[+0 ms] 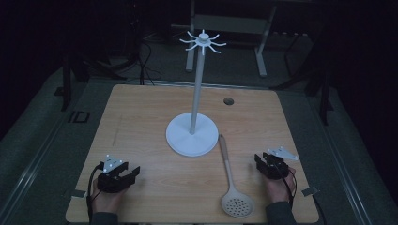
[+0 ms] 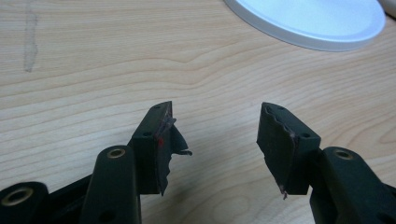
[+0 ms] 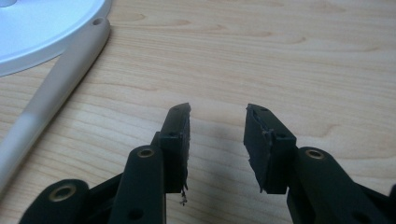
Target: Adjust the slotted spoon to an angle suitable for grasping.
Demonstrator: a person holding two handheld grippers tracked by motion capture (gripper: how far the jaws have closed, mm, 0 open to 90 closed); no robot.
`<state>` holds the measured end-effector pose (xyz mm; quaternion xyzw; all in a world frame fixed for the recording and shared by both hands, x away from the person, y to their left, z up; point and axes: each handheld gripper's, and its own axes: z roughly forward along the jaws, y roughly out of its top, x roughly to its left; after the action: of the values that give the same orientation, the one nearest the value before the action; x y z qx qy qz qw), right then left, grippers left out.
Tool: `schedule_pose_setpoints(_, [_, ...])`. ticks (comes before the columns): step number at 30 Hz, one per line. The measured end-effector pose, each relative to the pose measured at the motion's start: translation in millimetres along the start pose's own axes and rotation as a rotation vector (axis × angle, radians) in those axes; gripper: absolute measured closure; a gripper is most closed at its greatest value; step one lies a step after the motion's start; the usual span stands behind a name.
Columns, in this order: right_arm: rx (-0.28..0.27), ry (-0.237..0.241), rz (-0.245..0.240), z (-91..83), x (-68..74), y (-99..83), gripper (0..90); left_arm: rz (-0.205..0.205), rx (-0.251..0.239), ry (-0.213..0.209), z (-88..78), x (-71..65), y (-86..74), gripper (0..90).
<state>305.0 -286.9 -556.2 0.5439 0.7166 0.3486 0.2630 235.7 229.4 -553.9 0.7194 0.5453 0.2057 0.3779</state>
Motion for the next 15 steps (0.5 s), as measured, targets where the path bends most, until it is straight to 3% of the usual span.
schedule_pose_setpoints(5, [0.016,-0.005,0.0,0.2,3.9,1.4,61.0,-0.002,-0.006,0.002,-0.2,0.3,0.0,46.2])
schedule_pose_setpoints(8, [0.032,-0.006,-0.042,-1.5,10.8,3.9,65.1,0.005,-0.01,-0.001,-0.3,0.0,0.2,46.2])
schedule_pose_setpoints(15, [0.021,0.021,-0.059,-6.7,14.7,12.6,66.2,0.012,-0.01,-0.002,0.4,-1.7,0.4,46.2])
